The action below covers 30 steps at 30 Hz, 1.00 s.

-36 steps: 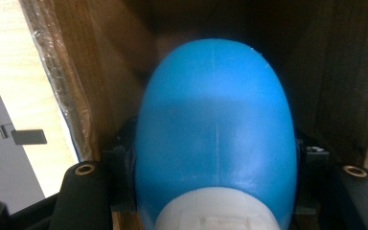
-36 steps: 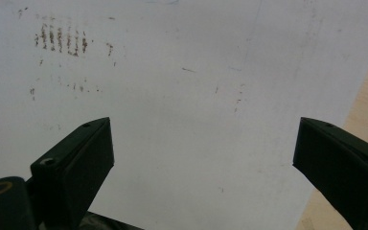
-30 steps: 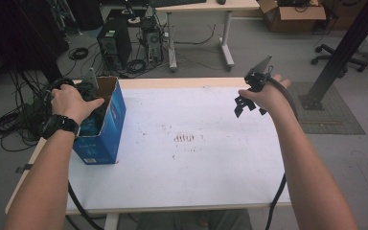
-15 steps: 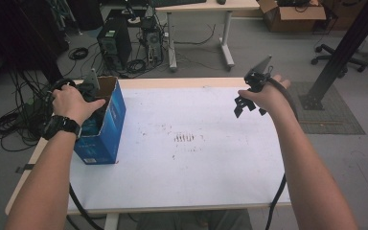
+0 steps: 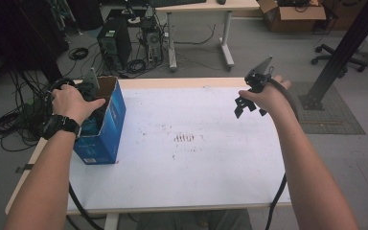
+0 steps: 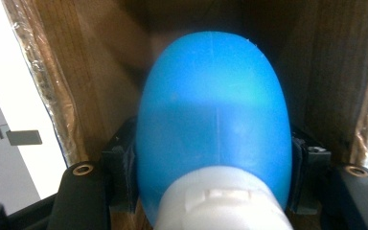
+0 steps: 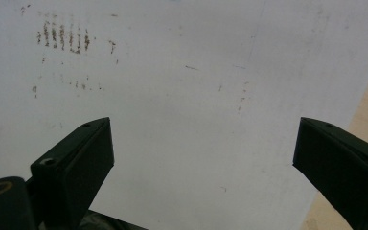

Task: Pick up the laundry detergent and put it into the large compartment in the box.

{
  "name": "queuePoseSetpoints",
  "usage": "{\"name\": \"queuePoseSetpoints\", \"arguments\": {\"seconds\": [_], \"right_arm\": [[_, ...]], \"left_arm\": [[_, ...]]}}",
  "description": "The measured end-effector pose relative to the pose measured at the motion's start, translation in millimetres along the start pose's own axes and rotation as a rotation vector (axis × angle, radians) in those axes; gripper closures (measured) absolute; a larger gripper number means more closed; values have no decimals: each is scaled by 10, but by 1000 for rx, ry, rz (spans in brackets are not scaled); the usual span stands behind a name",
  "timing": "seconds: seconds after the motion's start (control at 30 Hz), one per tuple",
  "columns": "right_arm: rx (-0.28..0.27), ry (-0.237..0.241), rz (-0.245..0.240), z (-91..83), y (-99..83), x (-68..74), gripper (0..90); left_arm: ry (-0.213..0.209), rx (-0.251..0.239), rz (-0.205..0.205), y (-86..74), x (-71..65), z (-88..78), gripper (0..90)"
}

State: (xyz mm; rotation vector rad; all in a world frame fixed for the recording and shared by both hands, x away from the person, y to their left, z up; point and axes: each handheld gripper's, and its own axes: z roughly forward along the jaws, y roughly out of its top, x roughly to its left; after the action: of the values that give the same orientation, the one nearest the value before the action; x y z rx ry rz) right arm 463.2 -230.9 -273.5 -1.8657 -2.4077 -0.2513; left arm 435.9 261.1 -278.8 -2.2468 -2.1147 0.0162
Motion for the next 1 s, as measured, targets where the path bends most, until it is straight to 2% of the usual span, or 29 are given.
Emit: {"name": "queuePoseSetpoints", "arguments": {"seconds": [0.1, 0.37, 0.8, 1.0], "right_arm": [[-1, -1, 3, -5, -2, 0, 70], [-2, 1, -2, -11, -9, 1, 70], [-11, 7, 0, -64, -28, -16, 70], [-17, 7, 4, -107, -51, -15, 69]], "left_arm": [[19, -3, -3, -10, -2, -35, 324], [27, -22, -2, -31, -23, -191, 309], [46, -73, 15, -94, -86, -575, 264], [35, -107, 22, -131, -154, -752, 216]]}}
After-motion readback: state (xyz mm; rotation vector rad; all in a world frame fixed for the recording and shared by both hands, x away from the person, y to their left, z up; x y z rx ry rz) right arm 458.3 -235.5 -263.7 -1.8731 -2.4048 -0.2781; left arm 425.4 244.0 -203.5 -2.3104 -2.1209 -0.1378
